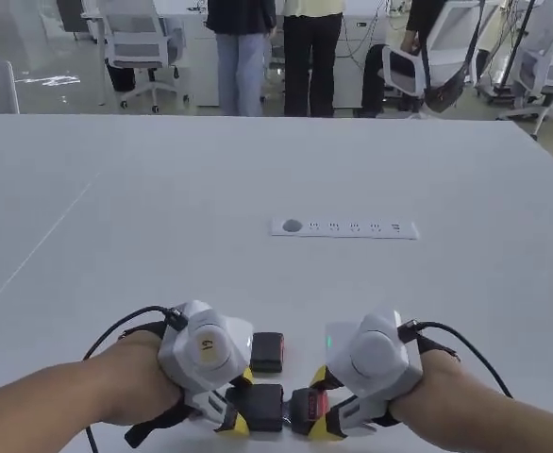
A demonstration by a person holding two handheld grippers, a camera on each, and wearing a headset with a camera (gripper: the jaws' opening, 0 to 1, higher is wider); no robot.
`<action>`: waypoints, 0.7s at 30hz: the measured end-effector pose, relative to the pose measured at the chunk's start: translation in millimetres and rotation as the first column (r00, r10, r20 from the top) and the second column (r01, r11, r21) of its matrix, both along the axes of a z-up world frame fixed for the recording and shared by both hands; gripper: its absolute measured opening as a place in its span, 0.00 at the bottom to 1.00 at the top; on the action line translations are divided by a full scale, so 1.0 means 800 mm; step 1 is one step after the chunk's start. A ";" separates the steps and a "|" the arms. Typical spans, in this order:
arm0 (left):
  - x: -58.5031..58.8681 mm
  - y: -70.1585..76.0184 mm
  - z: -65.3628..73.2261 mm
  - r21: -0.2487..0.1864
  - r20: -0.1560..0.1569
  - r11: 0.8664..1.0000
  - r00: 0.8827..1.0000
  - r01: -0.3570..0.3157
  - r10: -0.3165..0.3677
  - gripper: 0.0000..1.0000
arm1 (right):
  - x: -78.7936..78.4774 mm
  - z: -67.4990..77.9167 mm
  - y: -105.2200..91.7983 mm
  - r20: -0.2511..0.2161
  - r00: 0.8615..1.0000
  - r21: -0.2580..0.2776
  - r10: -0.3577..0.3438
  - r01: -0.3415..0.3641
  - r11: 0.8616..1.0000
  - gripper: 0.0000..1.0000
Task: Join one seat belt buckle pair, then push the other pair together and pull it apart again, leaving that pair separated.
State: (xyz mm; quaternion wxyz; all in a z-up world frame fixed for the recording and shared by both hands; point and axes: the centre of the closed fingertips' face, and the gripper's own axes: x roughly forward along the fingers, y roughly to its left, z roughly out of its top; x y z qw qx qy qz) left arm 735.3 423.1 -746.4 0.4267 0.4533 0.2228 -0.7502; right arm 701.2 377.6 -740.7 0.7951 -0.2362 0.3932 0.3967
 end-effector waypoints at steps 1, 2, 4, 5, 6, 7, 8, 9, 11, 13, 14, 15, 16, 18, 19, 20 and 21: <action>0.000 0.000 0.000 0.001 0.001 1.000 1.000 0.000 0.000 0.30 | 0.000 0.000 0.000 0.000 1.000 0.001 -0.001 0.001 1.000 0.27; 0.000 0.001 0.000 0.001 0.002 1.000 1.000 0.001 -0.001 0.30 | -0.001 0.001 0.001 0.000 1.000 0.001 -0.003 0.003 1.000 0.27; -0.001 0.001 0.000 -0.002 -0.001 1.000 1.000 -0.002 0.002 0.30 | -0.001 0.001 0.003 0.001 1.000 0.000 -0.004 0.004 1.000 0.26; -0.001 0.001 0.000 -0.004 -0.002 1.000 1.000 -0.002 0.002 0.30 | 0.000 0.001 0.005 0.000 1.000 0.002 -0.007 0.007 1.000 0.26; -0.002 0.001 0.000 -0.005 -0.003 1.000 1.000 -0.002 0.002 0.30 | 0.000 0.000 0.005 0.000 1.000 0.002 -0.007 0.007 1.000 0.26; -0.003 0.001 0.000 -0.005 -0.004 1.000 1.000 0.001 -0.001 0.30 | 0.001 0.000 0.006 0.000 1.000 0.002 -0.006 0.006 1.000 0.26; -0.002 0.002 0.000 0.002 -0.003 1.000 1.000 -0.004 0.004 0.30 | -0.001 -0.003 -0.004 -0.015 0.999 -0.032 -0.053 0.052 0.998 0.26; -0.003 0.002 0.001 -0.002 -0.004 1.000 1.000 0.001 -0.001 0.30 | 0.002 -0.002 0.002 -0.008 1.000 -0.013 -0.016 0.016 1.000 0.26; -0.003 0.001 0.000 -0.002 -0.004 1.000 1.000 0.000 0.000 0.30 | 0.003 -0.002 0.002 -0.009 1.000 -0.014 -0.013 0.013 1.000 0.26; -0.003 0.001 0.000 0.001 -0.002 1.000 1.000 0.000 0.000 0.30 | 0.003 -0.002 0.003 -0.011 1.000 -0.018 -0.013 0.013 1.000 0.26; -0.004 0.001 0.000 0.003 -0.001 1.000 1.000 0.001 -0.001 0.30 | 0.002 -0.002 0.003 -0.011 1.000 -0.021 -0.013 0.013 1.000 0.26; -0.004 0.001 0.000 0.006 0.001 1.000 1.000 0.003 -0.003 0.30 | 0.003 -0.003 0.004 -0.012 1.000 -0.023 -0.014 0.014 1.000 0.26; -0.004 0.001 0.000 0.008 0.001 1.000 1.000 0.003 -0.003 0.30 | 0.003 -0.003 0.004 -0.013 1.000 -0.025 -0.014 0.014 1.000 0.26; -0.003 0.001 0.000 0.010 0.001 1.000 1.000 0.005 -0.005 0.30 | 0.003 -0.002 0.004 -0.015 1.000 -0.029 -0.014 0.014 0.999 0.26; -0.002 0.001 0.000 0.010 0.001 1.000 1.000 0.005 -0.005 0.30 | 0.003 -0.002 0.005 -0.016 1.000 -0.030 -0.015 0.014 0.999 0.26; -0.002 0.001 0.000 0.010 0.000 1.000 1.000 0.004 -0.004 0.30 | 0.003 -0.002 0.004 -0.017 1.000 -0.032 -0.016 0.015 0.999 0.26; -0.002 0.001 -0.001 0.010 0.000 1.000 1.000 0.002 -0.002 0.30 | 0.004 -0.003 0.005 -0.017 1.000 -0.033 -0.017 0.016 0.999 0.26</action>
